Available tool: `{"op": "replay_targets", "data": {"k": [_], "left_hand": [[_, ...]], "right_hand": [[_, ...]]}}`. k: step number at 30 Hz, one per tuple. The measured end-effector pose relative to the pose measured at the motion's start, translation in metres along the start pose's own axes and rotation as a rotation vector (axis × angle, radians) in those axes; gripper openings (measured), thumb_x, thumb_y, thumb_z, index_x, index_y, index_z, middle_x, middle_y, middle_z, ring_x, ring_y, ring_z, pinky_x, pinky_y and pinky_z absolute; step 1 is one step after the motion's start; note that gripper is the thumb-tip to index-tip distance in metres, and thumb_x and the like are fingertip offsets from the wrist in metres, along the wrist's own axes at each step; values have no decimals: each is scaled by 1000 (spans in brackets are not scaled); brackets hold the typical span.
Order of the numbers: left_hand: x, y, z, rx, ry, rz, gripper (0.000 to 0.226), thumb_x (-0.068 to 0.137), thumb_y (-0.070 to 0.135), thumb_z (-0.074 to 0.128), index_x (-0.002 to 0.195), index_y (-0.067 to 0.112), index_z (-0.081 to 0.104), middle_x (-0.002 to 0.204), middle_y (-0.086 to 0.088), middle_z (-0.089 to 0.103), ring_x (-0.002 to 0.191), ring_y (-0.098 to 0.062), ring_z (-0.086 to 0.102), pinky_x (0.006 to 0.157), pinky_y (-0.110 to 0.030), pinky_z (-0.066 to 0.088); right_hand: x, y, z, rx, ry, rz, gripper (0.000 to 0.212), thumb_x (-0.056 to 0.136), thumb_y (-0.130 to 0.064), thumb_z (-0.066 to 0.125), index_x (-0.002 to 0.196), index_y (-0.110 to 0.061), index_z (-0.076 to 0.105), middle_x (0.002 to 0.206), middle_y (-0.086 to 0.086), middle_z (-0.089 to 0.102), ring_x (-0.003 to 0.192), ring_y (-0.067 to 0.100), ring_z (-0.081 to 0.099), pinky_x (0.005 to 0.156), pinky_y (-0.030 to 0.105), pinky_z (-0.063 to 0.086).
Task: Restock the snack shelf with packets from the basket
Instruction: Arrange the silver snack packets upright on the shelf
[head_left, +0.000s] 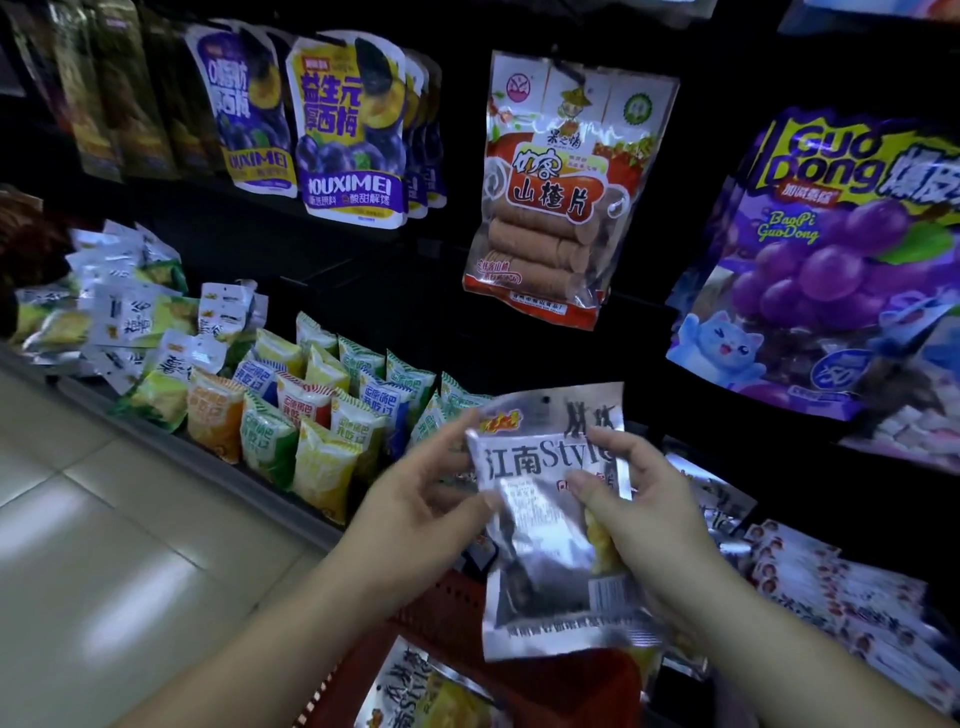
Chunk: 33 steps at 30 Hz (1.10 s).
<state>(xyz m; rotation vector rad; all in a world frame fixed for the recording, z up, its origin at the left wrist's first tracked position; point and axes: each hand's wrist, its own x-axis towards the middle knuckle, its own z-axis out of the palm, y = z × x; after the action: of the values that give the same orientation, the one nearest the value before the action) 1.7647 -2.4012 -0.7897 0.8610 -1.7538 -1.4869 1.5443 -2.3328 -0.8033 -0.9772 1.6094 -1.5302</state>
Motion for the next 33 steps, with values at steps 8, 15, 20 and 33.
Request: {"op": "replay_targets", "data": {"k": [8, 15, 20, 33], "left_hand": [[2, -11, 7, -25, -11, -132, 64, 91, 27, 77, 144, 48, 49, 66, -12, 62, 66, -21, 51, 65, -36, 45], [1, -11, 2, -86, 32, -162, 68, 87, 19, 81, 140, 51, 52, 124, 17, 56, 96, 7, 63, 70, -9, 54], [4, -15, 1, -221, 46, -150, 72, 80, 6, 86, 136, 44, 61, 144, 11, 57, 128, -14, 60, 85, -28, 61], [-8, -23, 26, 490, 129, 345, 39, 87, 12, 72, 119, 34, 71, 126, 23, 63, 118, 9, 55, 99, -24, 50]], "right_hand": [[3, -2, -8, 52, -227, 72, 66, 74, -14, 91, 128, -42, 66, 137, -6, 63, 111, 21, 69, 93, 48, 57], [0, 3, -13, 42, -306, 147, 67, 83, 2, 81, 126, -48, 67, 142, 3, 62, 123, 32, 65, 83, 56, 62], [8, 6, -18, 54, -298, 139, 70, 76, 6, 84, 132, -31, 66, 141, -2, 64, 125, 30, 64, 84, 43, 61], [-8, -15, 3, -118, -303, -41, 55, 92, -45, 68, 138, -66, 47, 156, -24, 43, 141, 6, 46, 110, 40, 49]]}}
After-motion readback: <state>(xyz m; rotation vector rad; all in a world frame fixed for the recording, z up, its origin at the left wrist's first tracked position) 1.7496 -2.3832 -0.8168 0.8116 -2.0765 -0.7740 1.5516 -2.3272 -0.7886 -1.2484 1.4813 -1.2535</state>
